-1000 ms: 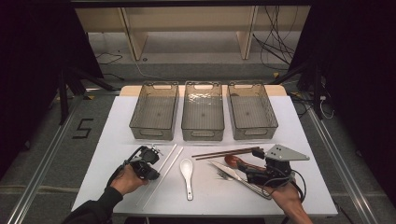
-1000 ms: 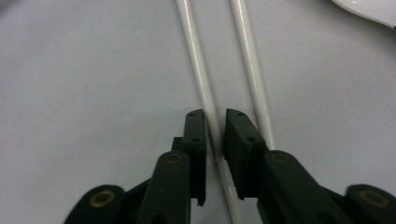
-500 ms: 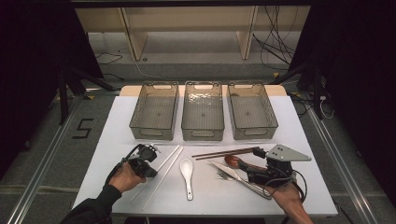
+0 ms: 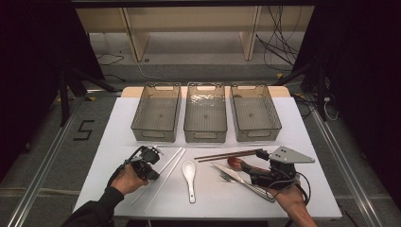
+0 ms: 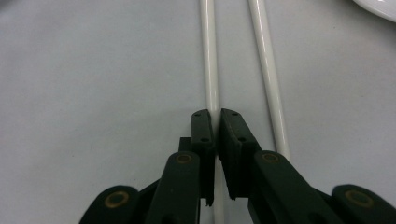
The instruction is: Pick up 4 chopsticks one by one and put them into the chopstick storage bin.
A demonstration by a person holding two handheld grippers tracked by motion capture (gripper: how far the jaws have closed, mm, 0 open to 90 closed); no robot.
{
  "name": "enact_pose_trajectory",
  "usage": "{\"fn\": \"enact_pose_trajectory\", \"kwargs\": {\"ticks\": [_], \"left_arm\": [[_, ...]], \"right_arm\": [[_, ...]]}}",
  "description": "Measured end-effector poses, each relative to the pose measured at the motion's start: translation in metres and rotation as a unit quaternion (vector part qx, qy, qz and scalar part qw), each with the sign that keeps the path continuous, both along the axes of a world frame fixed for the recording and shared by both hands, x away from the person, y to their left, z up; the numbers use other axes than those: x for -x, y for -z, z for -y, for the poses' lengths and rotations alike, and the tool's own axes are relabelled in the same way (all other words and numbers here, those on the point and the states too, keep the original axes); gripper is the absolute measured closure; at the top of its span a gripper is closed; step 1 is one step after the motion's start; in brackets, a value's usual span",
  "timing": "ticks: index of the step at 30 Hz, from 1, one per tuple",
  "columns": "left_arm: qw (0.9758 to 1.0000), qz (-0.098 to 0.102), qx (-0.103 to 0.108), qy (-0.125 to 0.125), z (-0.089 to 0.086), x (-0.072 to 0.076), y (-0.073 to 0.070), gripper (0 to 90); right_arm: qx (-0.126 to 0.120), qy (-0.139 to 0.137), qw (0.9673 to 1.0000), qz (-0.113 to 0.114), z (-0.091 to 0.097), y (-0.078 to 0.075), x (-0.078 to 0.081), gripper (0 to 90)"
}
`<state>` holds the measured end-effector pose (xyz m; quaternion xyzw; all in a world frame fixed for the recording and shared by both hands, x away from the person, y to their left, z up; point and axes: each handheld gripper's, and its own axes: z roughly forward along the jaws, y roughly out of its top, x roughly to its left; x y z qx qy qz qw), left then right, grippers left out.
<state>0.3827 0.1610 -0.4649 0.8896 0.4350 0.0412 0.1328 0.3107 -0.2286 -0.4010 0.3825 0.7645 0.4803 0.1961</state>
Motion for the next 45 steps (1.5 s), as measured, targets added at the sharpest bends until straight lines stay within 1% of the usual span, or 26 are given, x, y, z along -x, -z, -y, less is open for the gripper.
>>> {"fn": "enact_pose_trajectory", "kwargs": {"ticks": [2, 5, 6, 8, 11, 15, 16, 17, 21, 22, 23, 24, 27, 30, 37, 38, 39, 44, 45], "left_arm": [[1.0000, -0.003, 0.005, -0.002, -0.001, -0.001, 0.000, 84.4], [1.0000, 0.000, 0.004, -0.001, -0.001, 0.000, 0.000, 84.6], [1.0000, -0.003, 0.003, 0.001, -0.001, -0.001, 0.000, 84.6], [1.0000, -0.005, 0.008, 0.001, -0.002, -0.001, 0.000, 84.7], [1.0000, -0.001, 0.008, 0.001, -0.004, -0.002, -0.001, 84.7], [0.9999, 0.004, 0.014, 0.000, -0.007, -0.002, -0.005, 84.8], [0.9998, 0.008, 0.019, -0.005, -0.008, -0.002, -0.005, 84.8], [0.9998, 0.006, 0.017, 0.000, -0.009, -0.002, -0.006, 84.8], [0.9997, 0.008, 0.023, 0.003, -0.010, -0.002, -0.007, 84.8], [0.9997, 0.006, 0.023, 0.006, -0.011, -0.002, -0.008, 84.8], [0.9997, 0.007, 0.024, 0.007, -0.010, -0.002, -0.009, 84.8], [0.9996, 0.012, 0.024, 0.007, -0.010, -0.001, -0.010, 84.8], [0.9995, 0.012, 0.026, 0.012, -0.010, -0.001, -0.011, 84.8], [0.9994, 0.013, 0.030, 0.009, -0.011, 0.000, -0.013, 84.8], [0.9991, 0.020, 0.036, 0.011, -0.017, 0.000, -0.021, 84.8], [0.9990, 0.020, 0.039, 0.008, -0.017, 0.001, -0.022, 84.9], [0.9990, 0.021, 0.037, 0.011, -0.018, 0.001, -0.023, 84.9], [0.9982, 0.028, 0.051, 0.014, -0.022, 0.004, -0.032, 84.8], [0.9982, 0.029, 0.051, 0.016, -0.022, 0.004, -0.034, 84.8]], "right_arm": [[0.000, -0.001, 1.0000, 0.001, 0.000, 0.000, 0.000, 29.3], [0.000, 0.000, 1.0000, 0.000, 0.000, 0.000, 0.000, 29.4], [0.000, 0.000, 1.0000, 0.000, 0.001, 0.000, 0.000, 29.3], [-0.001, -0.001, 1.0000, 0.001, 0.001, 0.000, 0.000, 29.3], [-0.002, 0.000, 1.0000, 0.001, 0.001, 0.000, 0.000, 29.3], [-0.002, 0.000, 1.0000, 0.002, 0.001, 0.000, 0.000, 29.3], [-0.002, 0.000, 1.0000, 0.002, 0.001, 0.000, 0.000, 29.3], [-0.002, 0.000, 1.0000, 0.002, 0.001, 0.000, 0.000, 29.3], [-0.001, 0.000, 1.0000, 0.002, 0.001, -0.001, 0.000, 29.4], [-0.001, 0.000, 1.0000, 0.002, 0.001, -0.001, 0.000, 29.3], [-0.001, 0.000, 1.0000, 0.002, 0.001, -0.001, 0.000, 29.3], [-0.001, 0.000, 1.0000, 0.002, 0.001, -0.001, 0.000, 29.3], [-0.002, 0.000, 1.0000, 0.001, 0.001, 0.000, 0.000, 29.3], [-0.002, 0.000, 1.0000, 0.002, 0.001, 0.000, 0.000, 29.4], [-0.002, 0.000, 1.0000, 0.002, 0.001, -0.001, 0.000, 29.3], [-0.002, 0.000, 1.0000, 0.001, 0.001, 0.000, 0.000, 29.3], [-0.002, 0.000, 1.0000, 0.001, 0.001, 0.000, 0.000, 29.3], [-0.001, 0.000, 1.0000, 0.002, 0.001, 0.000, 0.000, 29.3], [-0.002, 0.000, 1.0000, 0.000, 0.001, 0.000, 0.000, 29.4]]}}
